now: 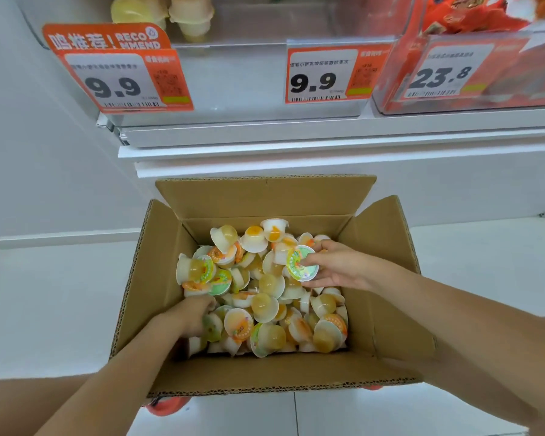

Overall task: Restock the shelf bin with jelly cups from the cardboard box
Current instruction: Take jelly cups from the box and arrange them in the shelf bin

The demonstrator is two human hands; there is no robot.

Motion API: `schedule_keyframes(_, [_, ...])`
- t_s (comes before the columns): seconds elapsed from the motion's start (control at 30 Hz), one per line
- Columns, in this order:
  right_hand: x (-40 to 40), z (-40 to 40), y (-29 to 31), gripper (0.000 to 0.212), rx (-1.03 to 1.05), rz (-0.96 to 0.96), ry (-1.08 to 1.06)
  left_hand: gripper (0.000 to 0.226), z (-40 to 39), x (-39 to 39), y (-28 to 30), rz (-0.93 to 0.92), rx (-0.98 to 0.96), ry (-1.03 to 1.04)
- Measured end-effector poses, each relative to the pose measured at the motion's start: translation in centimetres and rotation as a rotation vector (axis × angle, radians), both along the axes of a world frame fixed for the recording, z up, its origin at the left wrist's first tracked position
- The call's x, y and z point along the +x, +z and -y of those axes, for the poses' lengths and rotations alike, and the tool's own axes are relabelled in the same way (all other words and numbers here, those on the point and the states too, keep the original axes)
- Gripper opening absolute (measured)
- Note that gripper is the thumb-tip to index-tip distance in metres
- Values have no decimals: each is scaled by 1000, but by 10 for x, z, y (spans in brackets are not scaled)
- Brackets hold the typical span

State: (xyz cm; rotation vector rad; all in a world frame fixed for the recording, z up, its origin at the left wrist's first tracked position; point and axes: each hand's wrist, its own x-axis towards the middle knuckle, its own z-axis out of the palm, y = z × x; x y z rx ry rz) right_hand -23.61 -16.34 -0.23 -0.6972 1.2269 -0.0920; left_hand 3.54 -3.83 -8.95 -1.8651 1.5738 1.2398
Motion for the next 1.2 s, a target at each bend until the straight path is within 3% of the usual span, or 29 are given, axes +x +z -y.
schedule_keyframes(0.2, [19,6,-16,40,35,-6,-23,34,8,-18,-30,127,35,-114])
schedule_keyframes(0.4, [28,0,-13,41,97,43,9,50,4,-24,-48,244,24,-139])
schedule_keyframes(0.5, [30,-4,-8,38,124,52,6,51,3,-27,-30,199,30,-54])
schedule_keyframes(0.63, [32,-6,20,25,176,161,10,39,15,-19,25,-28,-72,201])
schedule_keyframes(0.73, [36,-2,60,27,131,240,-32,39,38,-22,101,-330,-135,650])
schedule_keyframes(0.8, [40,0,94,22,-70,208,-46,23,50,-29,163,-669,-22,1062])
schedule_keyframes(0.87, [42,1,128,18,-341,192,7,18,55,-32,219,-1000,30,1306])
schedule_keyframes(1.03, [43,-4,206,31,-1013,247,94,35,51,-38,298,-1467,-28,1336])
schedule_keyframes(1.2, [55,-10,221,43,-1119,491,97,55,51,-48,319,-1759,-31,1138])
